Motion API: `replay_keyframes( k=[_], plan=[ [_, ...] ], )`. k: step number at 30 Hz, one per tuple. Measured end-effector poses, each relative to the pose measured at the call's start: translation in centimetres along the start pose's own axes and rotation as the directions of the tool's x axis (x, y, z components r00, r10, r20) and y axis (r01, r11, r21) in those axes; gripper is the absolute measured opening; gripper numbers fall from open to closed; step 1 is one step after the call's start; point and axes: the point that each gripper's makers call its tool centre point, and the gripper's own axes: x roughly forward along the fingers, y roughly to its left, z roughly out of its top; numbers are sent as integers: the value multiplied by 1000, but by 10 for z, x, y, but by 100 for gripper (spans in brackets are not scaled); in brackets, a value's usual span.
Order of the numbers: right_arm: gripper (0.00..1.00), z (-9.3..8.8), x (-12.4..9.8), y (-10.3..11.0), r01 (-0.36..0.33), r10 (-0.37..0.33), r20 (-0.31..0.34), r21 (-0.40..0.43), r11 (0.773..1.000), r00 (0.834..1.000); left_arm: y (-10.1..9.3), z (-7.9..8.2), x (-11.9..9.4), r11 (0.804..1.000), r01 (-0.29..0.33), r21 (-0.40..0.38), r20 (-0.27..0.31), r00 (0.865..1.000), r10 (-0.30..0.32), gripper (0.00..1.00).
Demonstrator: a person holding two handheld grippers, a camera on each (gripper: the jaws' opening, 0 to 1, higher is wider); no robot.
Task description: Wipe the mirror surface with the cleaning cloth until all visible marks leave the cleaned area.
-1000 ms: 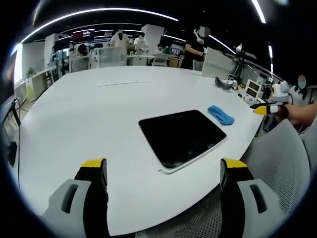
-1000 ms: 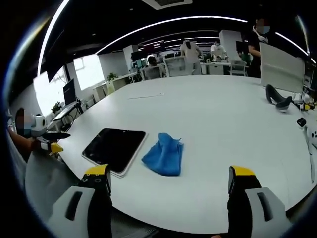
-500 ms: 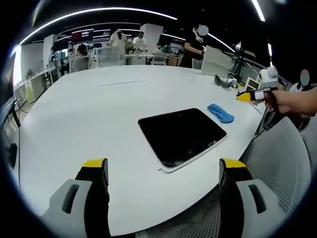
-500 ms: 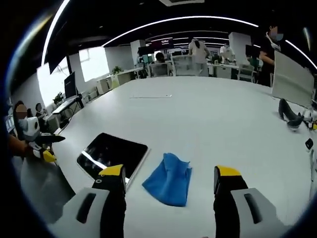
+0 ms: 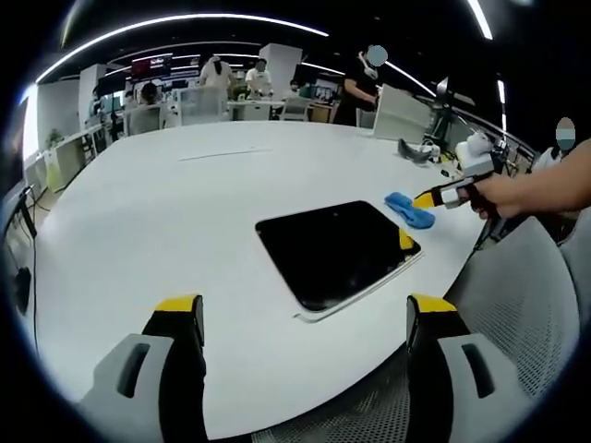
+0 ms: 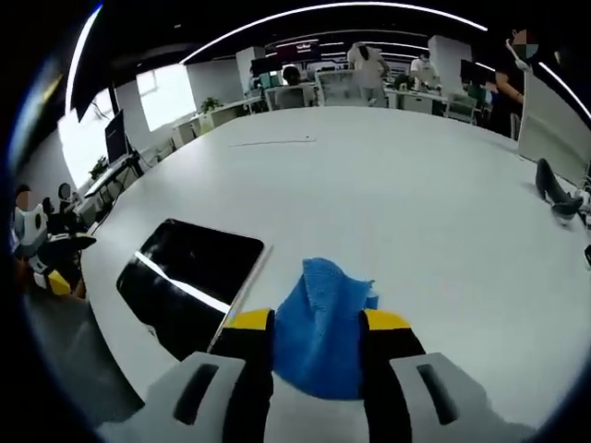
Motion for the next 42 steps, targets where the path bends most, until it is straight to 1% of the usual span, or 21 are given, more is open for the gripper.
replay_keyframes(
  k=[3, 4, 6, 8, 9, 10, 16, 18, 19, 20, 24, 25, 27, 29, 32, 35, 39, 42],
  plan=[
    [27, -5, 4, -3, 19, -20, -20, -5, 1000, 1000, 1, 0, -1, 1000, -3, -6, -1, 1000, 3, 90],
    [26, -8, 7, -6, 40, -41, -34, -13, 999, 999, 1, 0, 0, 1000, -1, -3, -1, 1000, 1, 90],
    [17, -6, 10, -5, 44, -44, -34, -11, 999, 998, 1, 0, 0, 1000, 0, -2, 0, 1000, 0, 89],
    [9, -8, 12, -4, 45, -46, -46, -35, 998, 998, 1, 0, -1, 1000, -1, -5, 3, 1000, 1, 89],
    [7, -10, 14, -5, 54, -57, -63, -54, 997, 996, 1, 0, -1, 1000, 0, -5, 2, 1000, 0, 89],
    [5, -11, 16, -5, 65, -68, -68, -54, 996, 995, 1, 0, -1, 1000, 0, -5, 2, 1000, 0, 89],
    [4, -9, 15, -6, 98, -101, -67, -38, 994, 993, 1, 0, -1, 1000, 2, -5, 6, 1000, -2, 89],
    [4, -10, 16, -7, 104, -108, -61, -68, 992, 992, 1, 0, -1, 1000, 1, -8, 6, 1000, -1, 89],
    [3, -9, 15, -4, 104, -108, -56, -67, 992, 993, 1, 0, -1, 1000, 2, -9, 6, 1000, -2, 89],
    [1, -9, 16, -3, 95, -96, -50, -38, 995, 994, 1, 0, -1, 1000, 2, -6, 5, 1000, -2, 89],
    [0, -8, 16, -6, 95, -94, -76, 9, 995, 993, 2, 0, -2, 1000, 2, -7, 3, 1000, -2, 89],
    [0, -6, 15, -5, 91, -90, -77, 14, 996, 993, 2, 0, -2, 1000, 2, -8, 4, 1000, -2, 89],
    [0, -2, 15, -7, 92, -87, -79, 61, 994, 993, 1, 0, -2, 1000, 3, -8, 4, 1000, -3, 89],
    [0, 7, 12, -5, 83, -76, -58, 130, 988, 995, 1, 0, -2, 1000, 5, -8, 4, 1000, -5, 89],
    [0, 19, 9, -4, 76, -72, -40, 122, 990, 997, 0, 0, -1, 1000, 12, -3, 2, 1000, -12, 89],
    [0, 31, 10, 1, 59, -56, -23, 131, 990, 998, -1, 0, -1, 1000, 14, -1, 4, 1000, -14, 88],
    [0, 45, 12, 18, 12, -11, -4, 184, 983, 1000, 0, 0, -1, 1000, 12, -4, 4, 1000, -12, 89],
    [0, 53, 19, 30, -5, 4, 7, 176, 984, 1000, -1, -1, -1, 1000, 15, 0, 0, 1000, -15, 89]
  ],
)
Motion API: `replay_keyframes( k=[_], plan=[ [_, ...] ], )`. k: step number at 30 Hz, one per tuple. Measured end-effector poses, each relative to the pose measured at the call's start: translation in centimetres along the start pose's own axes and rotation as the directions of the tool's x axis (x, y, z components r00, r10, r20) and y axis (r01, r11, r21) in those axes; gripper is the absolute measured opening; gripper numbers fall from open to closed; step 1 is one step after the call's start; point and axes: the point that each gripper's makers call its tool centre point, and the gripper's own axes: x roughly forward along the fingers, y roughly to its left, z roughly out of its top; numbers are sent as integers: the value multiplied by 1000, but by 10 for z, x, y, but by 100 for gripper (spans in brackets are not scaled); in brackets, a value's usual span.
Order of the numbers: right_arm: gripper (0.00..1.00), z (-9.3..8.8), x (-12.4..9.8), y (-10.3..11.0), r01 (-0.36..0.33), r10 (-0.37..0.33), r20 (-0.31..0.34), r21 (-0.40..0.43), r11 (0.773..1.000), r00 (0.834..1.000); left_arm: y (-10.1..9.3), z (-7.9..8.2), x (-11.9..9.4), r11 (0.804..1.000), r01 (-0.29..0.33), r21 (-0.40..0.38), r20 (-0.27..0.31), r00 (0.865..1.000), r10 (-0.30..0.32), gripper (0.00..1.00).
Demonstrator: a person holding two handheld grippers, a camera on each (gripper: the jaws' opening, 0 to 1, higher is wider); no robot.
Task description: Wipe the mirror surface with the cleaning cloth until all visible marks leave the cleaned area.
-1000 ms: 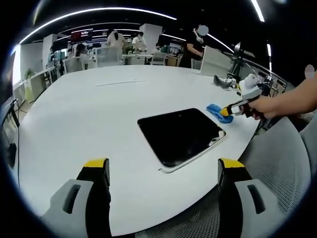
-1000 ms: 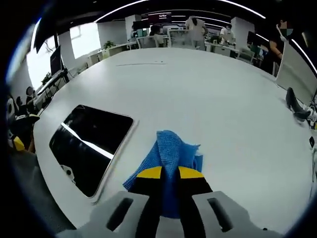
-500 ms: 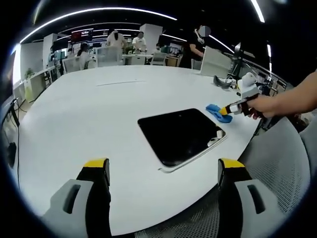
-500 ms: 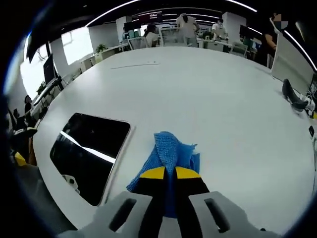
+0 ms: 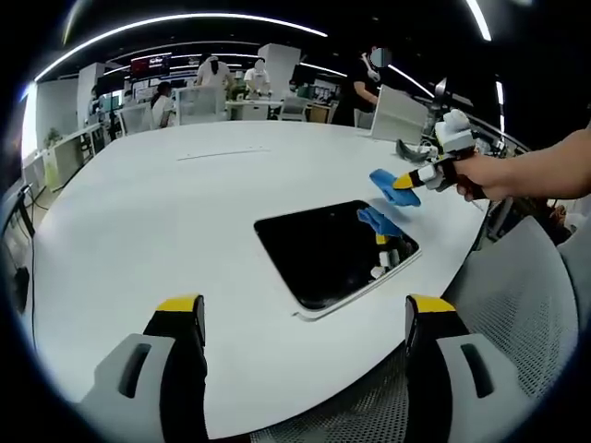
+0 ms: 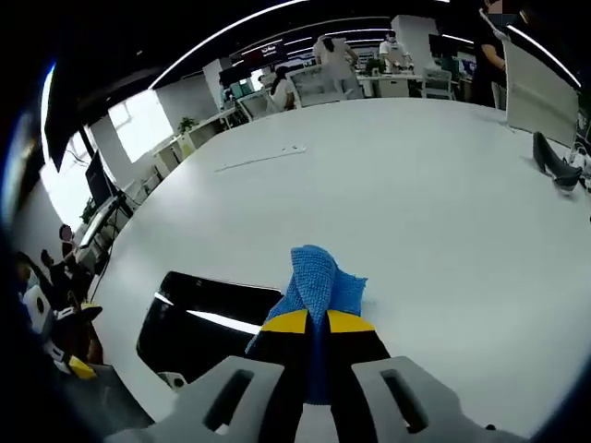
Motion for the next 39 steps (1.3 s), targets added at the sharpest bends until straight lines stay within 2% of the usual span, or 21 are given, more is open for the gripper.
replay_keyframes(
  k=[4, 9, 14, 18, 20, 30, 32, 39],
  plan=[
    [0, -1, 11, 21, -37, 37, -23, 1, 999, 999, 0, 0, 0, 1000, 0, 6, -3, 1000, 0, 88],
    [0, -13, 29, 34, -26, 24, -77, -20, 999, 997, 0, -1, 0, 1000, 1, 11, -5, 1000, -1, 87],
    [0, -17, 39, 35, -8, 4, -92, -37, 999, 996, 0, -1, 0, 1000, 4, 2, -4, 1000, -4, 90],
    [0, -22, 43, 36, 4, -13, -111, -78, 997, 994, -3, 0, 1, 1000, 20, 16, 5, 1000, -20, 99],
    [0, -22, 44, 36, 9, -19, -110, -91, 996, 994, -5, 0, 1, 1000, 26, 15, 1, 1000, -26, 99],
    [0, -21, 45, 38, 13, -18, -111, -49, 999, 994, -4, -4, 1, 1000, 21, 19, -18, 1000, -21, 99],
    [0, -19, 47, 42, 7, -11, -112, -44, 999, 994, -3, -1, 1, 999, 14, 31, 5, 1000, -14, 99],
    [0, -20, 54, 68, -32, 24, -125, -56, 998, 992, -1, -2, 1, 1000, 12, 19, 0, 1000, -12, 99]
  ],
)
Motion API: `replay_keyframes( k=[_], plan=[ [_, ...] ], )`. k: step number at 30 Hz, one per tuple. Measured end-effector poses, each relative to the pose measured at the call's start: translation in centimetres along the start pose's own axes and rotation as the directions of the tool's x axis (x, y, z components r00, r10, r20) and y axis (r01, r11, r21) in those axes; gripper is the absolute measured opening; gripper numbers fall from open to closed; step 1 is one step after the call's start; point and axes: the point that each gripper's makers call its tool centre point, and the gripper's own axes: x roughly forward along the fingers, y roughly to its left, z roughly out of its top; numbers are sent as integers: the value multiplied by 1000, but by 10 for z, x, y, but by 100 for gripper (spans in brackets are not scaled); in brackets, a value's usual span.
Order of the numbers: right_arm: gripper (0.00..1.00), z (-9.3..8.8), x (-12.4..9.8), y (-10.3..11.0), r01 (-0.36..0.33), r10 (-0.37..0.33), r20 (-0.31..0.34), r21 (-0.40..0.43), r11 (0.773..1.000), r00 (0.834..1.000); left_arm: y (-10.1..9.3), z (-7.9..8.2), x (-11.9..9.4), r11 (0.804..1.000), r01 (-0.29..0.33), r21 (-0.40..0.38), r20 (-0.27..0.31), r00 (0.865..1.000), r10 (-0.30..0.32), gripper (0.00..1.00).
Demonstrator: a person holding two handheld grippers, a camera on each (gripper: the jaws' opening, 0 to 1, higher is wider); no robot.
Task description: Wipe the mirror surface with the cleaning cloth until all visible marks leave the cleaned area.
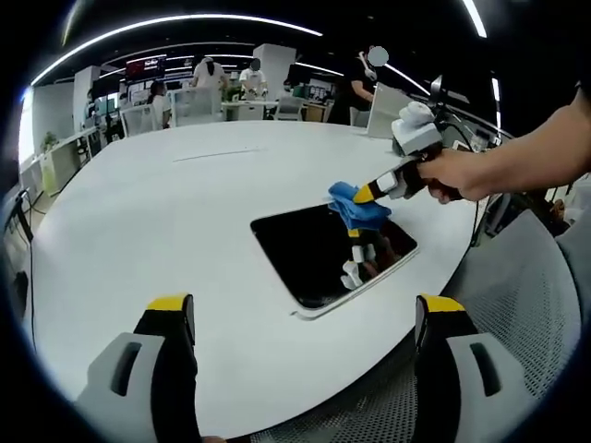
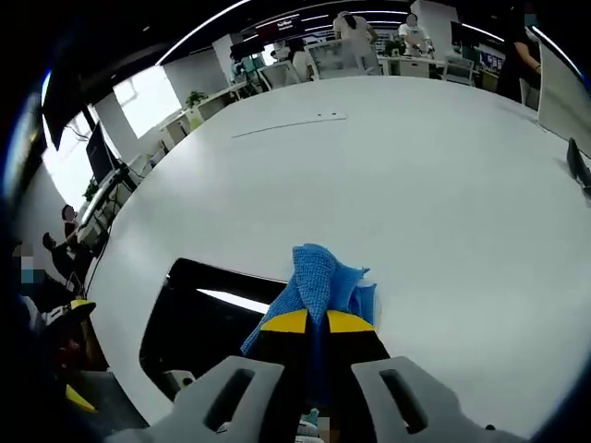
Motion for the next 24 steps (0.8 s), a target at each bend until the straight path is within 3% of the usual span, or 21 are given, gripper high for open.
replay_keyframes(
  k=[7, 15, 24],
  plan=[
    [0, 3, 7, 14, -10, 10, -8, 2, 1000, 1000, 1, 0, -1, 1000, -6, -12, 4, 1000, 7, 99],
    [0, 6, 17, 47, -54, 54, -23, -24, 998, 998, 1, 1, 0, 1000, -4, -3, 4, 1000, 4, 99],
    [0, 12, 27, 69, -74, 74, -18, -34, 997, 997, 0, 0, 0, 1000, -2, -6, -1, 1000, 2, 99]
  ],
)
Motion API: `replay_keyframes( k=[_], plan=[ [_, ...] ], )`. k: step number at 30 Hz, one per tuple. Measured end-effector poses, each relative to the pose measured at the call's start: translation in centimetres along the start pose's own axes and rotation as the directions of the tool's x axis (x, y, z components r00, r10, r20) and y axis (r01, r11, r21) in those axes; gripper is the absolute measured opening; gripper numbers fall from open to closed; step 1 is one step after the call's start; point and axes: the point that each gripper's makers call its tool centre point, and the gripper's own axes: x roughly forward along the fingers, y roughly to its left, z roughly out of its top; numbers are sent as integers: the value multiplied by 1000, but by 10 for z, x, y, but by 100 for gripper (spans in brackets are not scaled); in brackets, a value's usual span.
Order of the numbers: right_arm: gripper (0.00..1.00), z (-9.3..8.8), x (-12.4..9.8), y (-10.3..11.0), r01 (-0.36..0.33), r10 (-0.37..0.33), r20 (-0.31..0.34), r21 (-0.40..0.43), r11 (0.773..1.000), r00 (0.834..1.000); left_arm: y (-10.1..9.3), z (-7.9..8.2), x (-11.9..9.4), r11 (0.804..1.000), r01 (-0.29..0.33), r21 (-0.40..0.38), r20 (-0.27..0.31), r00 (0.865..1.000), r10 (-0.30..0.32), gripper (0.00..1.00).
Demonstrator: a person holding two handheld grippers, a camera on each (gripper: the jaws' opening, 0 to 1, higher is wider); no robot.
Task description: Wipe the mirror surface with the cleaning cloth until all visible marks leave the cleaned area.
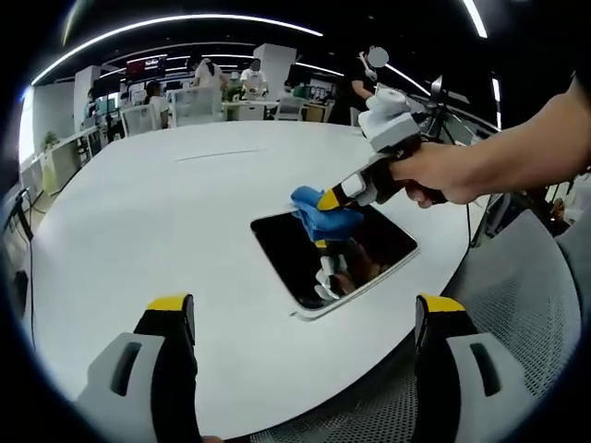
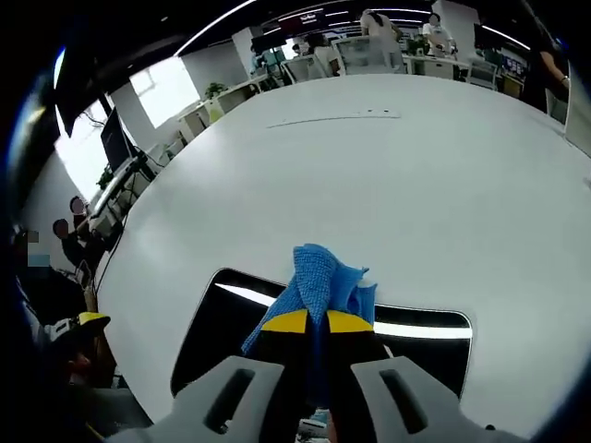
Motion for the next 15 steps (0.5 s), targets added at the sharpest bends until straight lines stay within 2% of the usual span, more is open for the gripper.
replay_keyframes(
  k=[5, 12, 15],
  plan=[
    [0, 3, 6, 10, -14, 14, -5, -6, 1000, 1000, -1, -1, 1, 1000, 6, 0, -2, 1000, -6, 99],
    [0, 9, 20, 36, -49, 49, -15, -39, 998, 999, -1, -2, 1, 1000, 7, -13, -8, 1000, -7, 99],
    [0, 11, 23, 48, -62, 61, -20, -39, 997, 998, -3, -6, 0, 999, 25, -32, -28, 999, -26, 99]
  ],
)
